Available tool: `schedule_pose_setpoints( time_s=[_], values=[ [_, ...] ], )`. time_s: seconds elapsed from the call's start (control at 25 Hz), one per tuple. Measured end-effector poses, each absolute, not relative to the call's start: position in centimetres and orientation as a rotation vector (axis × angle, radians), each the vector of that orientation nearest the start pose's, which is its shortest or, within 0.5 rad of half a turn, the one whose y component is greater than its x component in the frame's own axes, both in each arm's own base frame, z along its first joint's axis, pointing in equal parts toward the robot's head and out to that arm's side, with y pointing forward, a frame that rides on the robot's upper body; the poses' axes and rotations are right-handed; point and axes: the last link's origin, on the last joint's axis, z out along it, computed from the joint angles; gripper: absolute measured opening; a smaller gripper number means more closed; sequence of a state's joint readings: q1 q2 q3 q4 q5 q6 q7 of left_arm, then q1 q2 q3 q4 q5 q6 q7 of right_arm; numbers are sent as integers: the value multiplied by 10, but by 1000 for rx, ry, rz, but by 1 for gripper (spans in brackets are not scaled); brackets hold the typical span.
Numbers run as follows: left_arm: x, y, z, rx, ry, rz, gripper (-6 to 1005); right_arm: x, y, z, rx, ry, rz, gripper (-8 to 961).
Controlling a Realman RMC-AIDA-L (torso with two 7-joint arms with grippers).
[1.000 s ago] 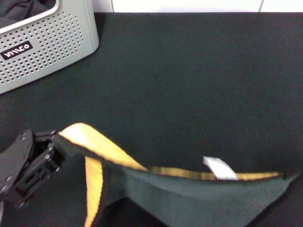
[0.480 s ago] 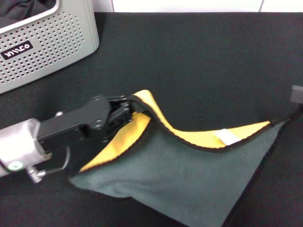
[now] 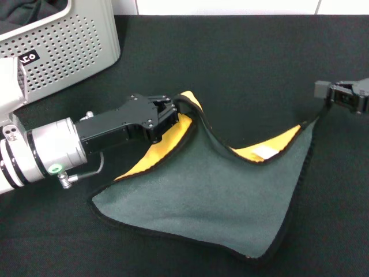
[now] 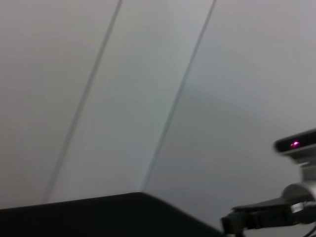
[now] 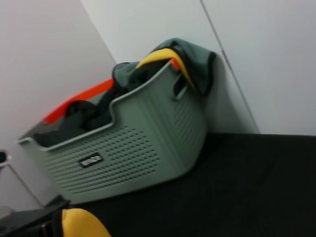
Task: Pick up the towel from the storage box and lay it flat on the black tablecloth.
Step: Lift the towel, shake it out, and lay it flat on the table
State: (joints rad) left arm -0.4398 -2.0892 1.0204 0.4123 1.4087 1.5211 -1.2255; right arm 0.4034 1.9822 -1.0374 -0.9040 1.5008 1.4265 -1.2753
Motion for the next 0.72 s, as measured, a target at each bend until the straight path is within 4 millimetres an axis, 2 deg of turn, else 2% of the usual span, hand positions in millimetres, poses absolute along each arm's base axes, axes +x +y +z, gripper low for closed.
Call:
schedule_pose_setpoints(
  time_s=[0.24,0.48,0.72],
  values=[
    [-260,317,-38,-2415,-777,-1086,31,237,367,40,-2524,928,740,7],
    [-271,332,-40,-2351,-813,-961,31,244,384,30,-2425,936,669,7],
    [-271,344,-43,-2378,-654,-827,31,244,398,15,-2403,929,604,7]
  ],
)
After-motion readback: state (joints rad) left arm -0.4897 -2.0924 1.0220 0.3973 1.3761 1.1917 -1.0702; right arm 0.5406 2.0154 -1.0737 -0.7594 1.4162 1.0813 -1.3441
